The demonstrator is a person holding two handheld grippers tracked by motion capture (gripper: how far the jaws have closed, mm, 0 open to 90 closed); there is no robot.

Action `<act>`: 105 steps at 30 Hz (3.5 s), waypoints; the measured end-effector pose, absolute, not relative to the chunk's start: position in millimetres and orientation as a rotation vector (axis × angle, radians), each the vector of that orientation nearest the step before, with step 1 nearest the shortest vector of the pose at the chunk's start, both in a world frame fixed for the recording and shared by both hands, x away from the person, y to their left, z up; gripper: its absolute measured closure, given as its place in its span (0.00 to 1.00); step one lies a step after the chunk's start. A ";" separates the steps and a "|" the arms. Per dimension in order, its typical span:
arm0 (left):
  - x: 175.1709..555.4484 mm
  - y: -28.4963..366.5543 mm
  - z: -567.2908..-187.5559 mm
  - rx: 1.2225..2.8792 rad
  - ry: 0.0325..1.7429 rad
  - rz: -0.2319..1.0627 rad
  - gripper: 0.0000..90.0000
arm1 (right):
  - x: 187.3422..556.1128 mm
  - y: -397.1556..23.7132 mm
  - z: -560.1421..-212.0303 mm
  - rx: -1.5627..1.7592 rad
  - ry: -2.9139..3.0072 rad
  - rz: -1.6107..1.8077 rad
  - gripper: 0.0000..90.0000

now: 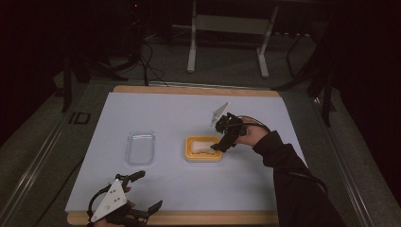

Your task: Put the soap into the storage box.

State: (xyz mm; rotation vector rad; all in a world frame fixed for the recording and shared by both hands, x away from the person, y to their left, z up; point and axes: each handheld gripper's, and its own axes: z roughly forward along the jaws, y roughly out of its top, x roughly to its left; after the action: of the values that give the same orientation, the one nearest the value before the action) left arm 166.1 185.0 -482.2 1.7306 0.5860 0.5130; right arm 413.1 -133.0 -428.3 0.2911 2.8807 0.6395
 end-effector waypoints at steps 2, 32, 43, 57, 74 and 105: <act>166.2 184.5 -482.4 1.735 0.587 0.512 0.01 | 413.0 -139.9 -427.2 0.359 2.871 0.669 0.12; 168.3 181.9 -482.9 1.738 0.593 0.510 0.01 | 359.7 -214.7 -437.0 0.818 2.529 0.886 0.14; 168.6 182.1 -483.0 1.742 0.595 0.514 0.01 | 332.8 -237.0 -454.1 0.879 2.423 0.947 0.14; 168.0 181.9 -482.7 1.743 0.591 0.515 0.01 | 315.0 -255.9 -470.4 1.024 2.340 0.949 0.15; 167.6 182.0 -482.1 1.746 0.590 0.514 0.01 | 306.1 -260.4 -473.7 1.030 2.306 0.949 0.15; 166.0 181.3 -481.0 1.739 0.580 0.512 0.01 | 306.2 -260.8 -476.9 1.035 2.312 0.965 0.15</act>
State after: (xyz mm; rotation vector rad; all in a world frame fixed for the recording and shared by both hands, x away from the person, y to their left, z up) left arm 166.0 181.3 -481.0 1.7391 0.5798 0.5120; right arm 306.2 -260.8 -476.9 1.0347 2.3120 0.9653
